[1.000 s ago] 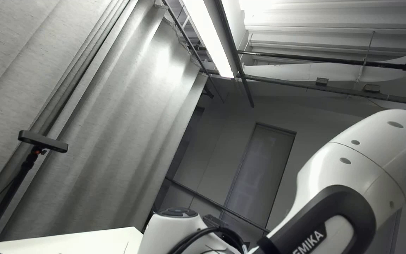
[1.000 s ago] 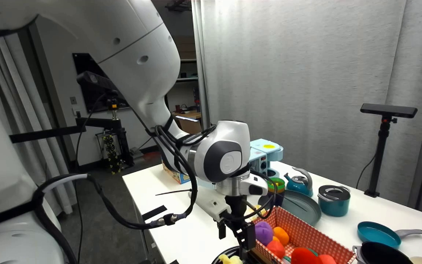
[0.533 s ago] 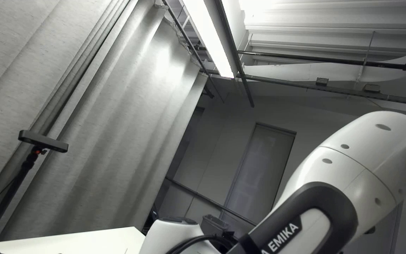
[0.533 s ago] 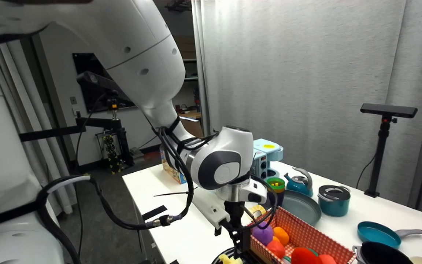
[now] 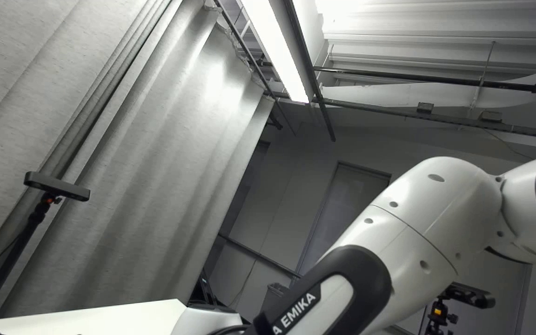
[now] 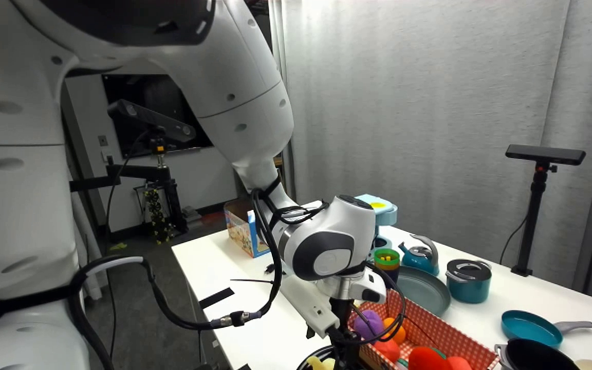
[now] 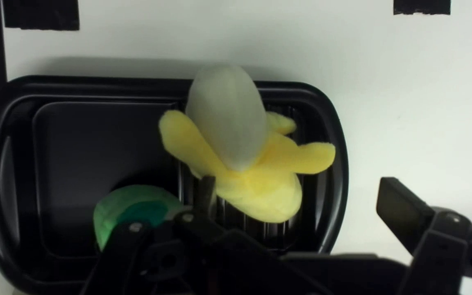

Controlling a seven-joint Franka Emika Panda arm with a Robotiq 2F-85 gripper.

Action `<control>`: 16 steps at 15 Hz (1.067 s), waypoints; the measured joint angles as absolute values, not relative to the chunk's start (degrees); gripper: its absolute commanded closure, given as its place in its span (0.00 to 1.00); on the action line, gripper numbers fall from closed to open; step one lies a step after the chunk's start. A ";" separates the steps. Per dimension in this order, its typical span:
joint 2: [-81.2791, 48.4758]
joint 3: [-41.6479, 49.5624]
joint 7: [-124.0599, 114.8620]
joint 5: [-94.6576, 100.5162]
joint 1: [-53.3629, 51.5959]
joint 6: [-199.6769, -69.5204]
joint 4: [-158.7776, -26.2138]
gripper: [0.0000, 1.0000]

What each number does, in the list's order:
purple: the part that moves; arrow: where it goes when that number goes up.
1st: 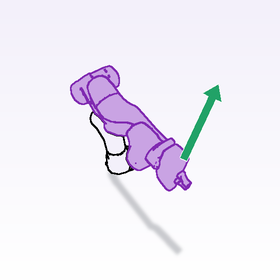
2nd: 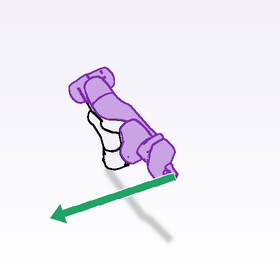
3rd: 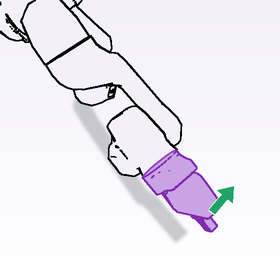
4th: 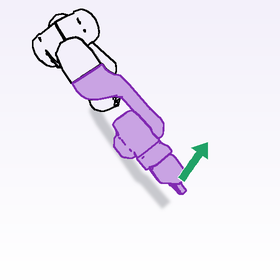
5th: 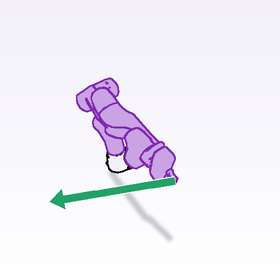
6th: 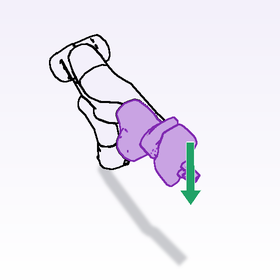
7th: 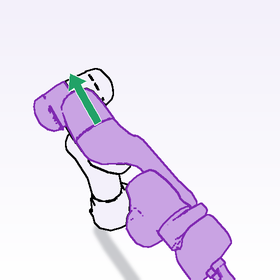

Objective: Pick up the banana plush toy and the object from the carton box and put them on the tray, and then return the banana plush toy to the carton box

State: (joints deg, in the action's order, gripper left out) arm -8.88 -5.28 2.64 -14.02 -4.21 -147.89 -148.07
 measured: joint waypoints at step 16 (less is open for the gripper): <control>-18.80 -5.25 4.21 -13.81 -1.83 -147.78 -143.56 0.69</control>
